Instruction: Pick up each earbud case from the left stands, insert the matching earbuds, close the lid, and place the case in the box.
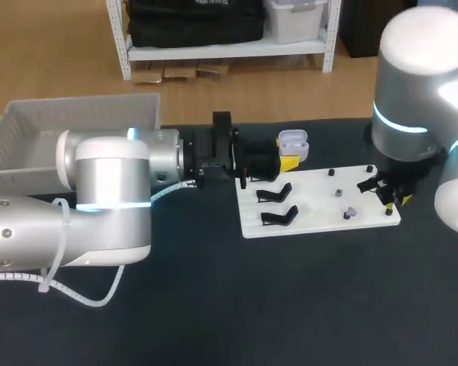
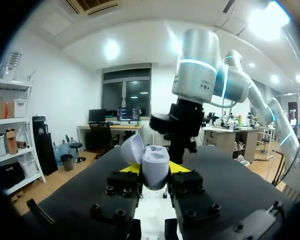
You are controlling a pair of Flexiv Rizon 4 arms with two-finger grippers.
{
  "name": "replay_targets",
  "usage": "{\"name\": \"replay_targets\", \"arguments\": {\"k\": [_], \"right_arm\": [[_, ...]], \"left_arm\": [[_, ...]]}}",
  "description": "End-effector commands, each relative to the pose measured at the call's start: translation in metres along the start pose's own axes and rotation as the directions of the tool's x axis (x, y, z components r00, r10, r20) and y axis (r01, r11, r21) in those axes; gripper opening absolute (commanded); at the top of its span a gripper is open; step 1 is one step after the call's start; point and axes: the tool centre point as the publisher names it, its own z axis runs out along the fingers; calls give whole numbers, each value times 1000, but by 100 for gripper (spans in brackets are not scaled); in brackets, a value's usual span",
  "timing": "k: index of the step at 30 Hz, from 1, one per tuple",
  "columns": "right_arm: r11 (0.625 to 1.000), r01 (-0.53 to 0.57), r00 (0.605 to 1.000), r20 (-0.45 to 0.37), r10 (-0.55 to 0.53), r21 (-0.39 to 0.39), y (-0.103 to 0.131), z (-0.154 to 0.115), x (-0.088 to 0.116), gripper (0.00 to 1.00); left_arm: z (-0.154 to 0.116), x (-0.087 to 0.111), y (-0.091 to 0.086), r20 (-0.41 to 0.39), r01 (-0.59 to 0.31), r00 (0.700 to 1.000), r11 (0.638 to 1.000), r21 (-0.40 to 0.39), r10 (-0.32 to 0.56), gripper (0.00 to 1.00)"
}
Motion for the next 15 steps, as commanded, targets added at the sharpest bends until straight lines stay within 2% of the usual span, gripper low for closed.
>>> {"name": "replay_targets", "arguments": {"k": [1,7,10,13,15], "right_arm": [[1000,-5,1000,-26,4,-26,7,-50,11,0],[998,-3,999,-33,1,-65,23,-91,20,0],[995,9,1000,-12,-10,-100,31,-110,23,0],[993,46,998,54,-40,-111,43,-137,27,0],[993,46,998,54,-40,-111,43,-137,27,0]], "left_arm": [[0,2,-1,8,-5,1000,1000,-8,5,0],[0,2,-1,8,-5,1000,1000,-8,5,0],[0,2,-1,8,-5,1000,1000,-8,5,0],[0,2,-1,8,-5,1000,1000,-8,5,0],[0,2,-1,8,-5,1000,1000,-8,5,0]]}}
